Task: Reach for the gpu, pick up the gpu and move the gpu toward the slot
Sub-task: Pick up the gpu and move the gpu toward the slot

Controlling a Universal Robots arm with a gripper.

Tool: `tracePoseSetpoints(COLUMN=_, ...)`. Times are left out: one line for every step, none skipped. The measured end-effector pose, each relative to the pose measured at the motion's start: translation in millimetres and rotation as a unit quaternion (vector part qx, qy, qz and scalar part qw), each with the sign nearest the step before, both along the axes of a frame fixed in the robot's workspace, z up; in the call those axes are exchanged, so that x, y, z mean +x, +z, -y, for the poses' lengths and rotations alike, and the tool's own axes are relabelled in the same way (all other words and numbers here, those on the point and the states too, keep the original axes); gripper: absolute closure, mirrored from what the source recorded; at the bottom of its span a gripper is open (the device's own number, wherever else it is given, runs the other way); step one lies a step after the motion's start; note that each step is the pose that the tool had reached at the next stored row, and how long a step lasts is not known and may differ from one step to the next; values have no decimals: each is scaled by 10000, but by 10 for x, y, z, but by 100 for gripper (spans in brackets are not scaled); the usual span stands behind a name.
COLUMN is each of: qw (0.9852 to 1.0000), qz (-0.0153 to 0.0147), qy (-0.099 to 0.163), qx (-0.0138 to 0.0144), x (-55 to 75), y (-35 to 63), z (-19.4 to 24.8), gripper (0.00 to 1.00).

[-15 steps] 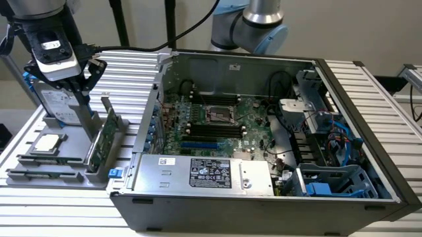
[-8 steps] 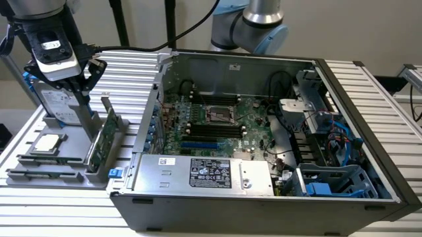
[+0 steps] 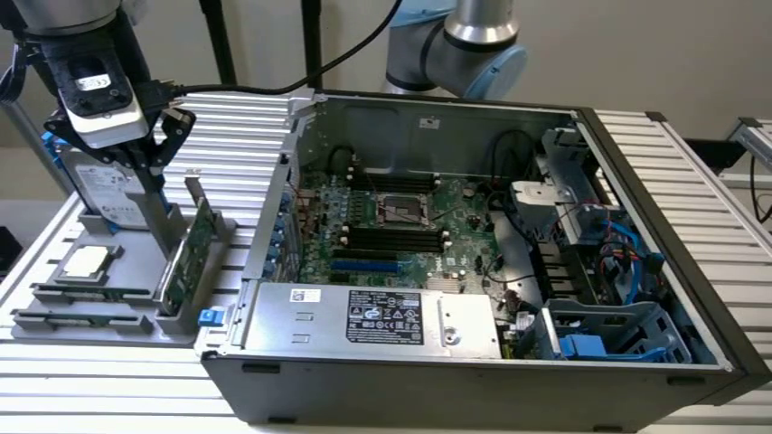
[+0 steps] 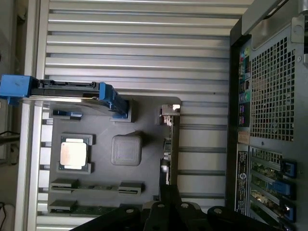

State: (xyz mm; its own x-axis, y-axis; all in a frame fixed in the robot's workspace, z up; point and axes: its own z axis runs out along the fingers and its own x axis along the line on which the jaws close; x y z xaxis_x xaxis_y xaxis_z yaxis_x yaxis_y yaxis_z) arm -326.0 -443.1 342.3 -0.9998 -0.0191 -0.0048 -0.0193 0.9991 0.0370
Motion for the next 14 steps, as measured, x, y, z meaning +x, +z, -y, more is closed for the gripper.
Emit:
tracePoseSetpoints(qw=10000, qz=0, qy=0, qx=0, x=0, y=0, z=0, gripper=89)
tracePoseSetpoints(qw=10000, qz=0, qy=0, qx=0, x=0, y=0, z=0, gripper=89)
tracePoseSetpoints(qw=10000, qz=0, qy=0, qx=0, x=0, y=0, z=0, gripper=89)
tracePoseSetpoints(qw=10000, qz=0, qy=0, qx=0, x=0, y=0, z=0, gripper=89)
tracePoseSetpoints(qw=10000, qz=0, qy=0, qx=0, x=0, y=0, z=0, gripper=89)
tracePoseSetpoints(qw=10000, qz=0, qy=0, qx=0, x=-1, y=0, z=0, gripper=89)
tracePoseSetpoints(qw=10000, qz=0, qy=0, qx=0, x=-3, y=0, z=0, gripper=89)
tracePoseSetpoints(qw=10000, qz=0, qy=1, qx=-1, x=-4, y=0, z=0, gripper=88)
tracePoseSetpoints(qw=10000, qz=0, qy=0, qx=-3, x=-6, y=-2, z=0, gripper=88)
tracePoseSetpoints(qw=10000, qz=0, qy=0, qx=-5, x=-9, y=-2, z=0, gripper=82)
tracePoseSetpoints(qw=10000, qz=0, qy=0, qx=-7, x=-12, y=-3, z=0, gripper=76)
tracePoseSetpoints(qw=10000, qz=0, qy=0, qx=-10, x=-15, y=-5, z=0, gripper=76)
tracePoseSetpoints(qw=10000, qz=0, qy=1, qx=-11, x=-18, y=-8, z=0, gripper=70)
tracePoseSetpoints(qw=10000, qz=0, qy=0, qx=-12, x=-23, y=-13, z=0, gripper=64)
